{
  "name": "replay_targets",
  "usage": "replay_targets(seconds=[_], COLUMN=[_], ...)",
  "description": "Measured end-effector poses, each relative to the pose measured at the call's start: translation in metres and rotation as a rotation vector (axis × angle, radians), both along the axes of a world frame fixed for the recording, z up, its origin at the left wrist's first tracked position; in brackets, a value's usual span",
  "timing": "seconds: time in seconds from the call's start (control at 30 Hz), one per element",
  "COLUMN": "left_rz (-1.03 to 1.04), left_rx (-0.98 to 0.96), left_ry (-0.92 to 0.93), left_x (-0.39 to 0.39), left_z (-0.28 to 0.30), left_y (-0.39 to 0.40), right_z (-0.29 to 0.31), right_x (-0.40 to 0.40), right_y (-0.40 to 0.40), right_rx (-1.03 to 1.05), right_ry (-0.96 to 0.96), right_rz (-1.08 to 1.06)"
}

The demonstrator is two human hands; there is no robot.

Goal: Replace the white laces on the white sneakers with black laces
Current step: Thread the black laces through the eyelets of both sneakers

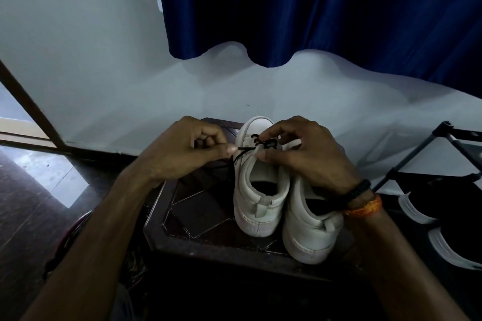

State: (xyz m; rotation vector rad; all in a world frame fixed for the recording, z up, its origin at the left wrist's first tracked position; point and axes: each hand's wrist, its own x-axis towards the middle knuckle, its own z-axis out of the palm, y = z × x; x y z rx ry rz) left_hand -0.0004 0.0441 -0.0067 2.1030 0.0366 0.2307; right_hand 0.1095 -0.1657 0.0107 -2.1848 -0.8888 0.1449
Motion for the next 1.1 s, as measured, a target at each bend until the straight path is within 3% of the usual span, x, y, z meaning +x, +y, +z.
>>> replay_targets(seconds=[0.23, 0.5, 0.7, 1.1], left_rz=[0.045, 0.135, 0.108, 0.121], left_rx=[-0.051, 0.176, -0.011, -0.072], left_ry=[-0.005, -0.058, -0.051, 0.047], left_x=[0.000, 0.013, 0.009, 0.007], left_z=[-0.005, -0.011, -0.008, -0.007], left_y=[0.001, -0.042, -0.026, -0.018], right_z=[0.011, 0.010, 0.008, 0.011], right_x=[-0.002, -0.010, -0.008, -0.003], right_y=[-0.009, -0.007, -0.012, -0.015], right_rx=[-0.090, -0.142, -0.193, -0.192], right_ry=[-0.051, -0.193, -0.193, -0.094], right_rz=[-0.091, -0.151, -0.194, -0.210])
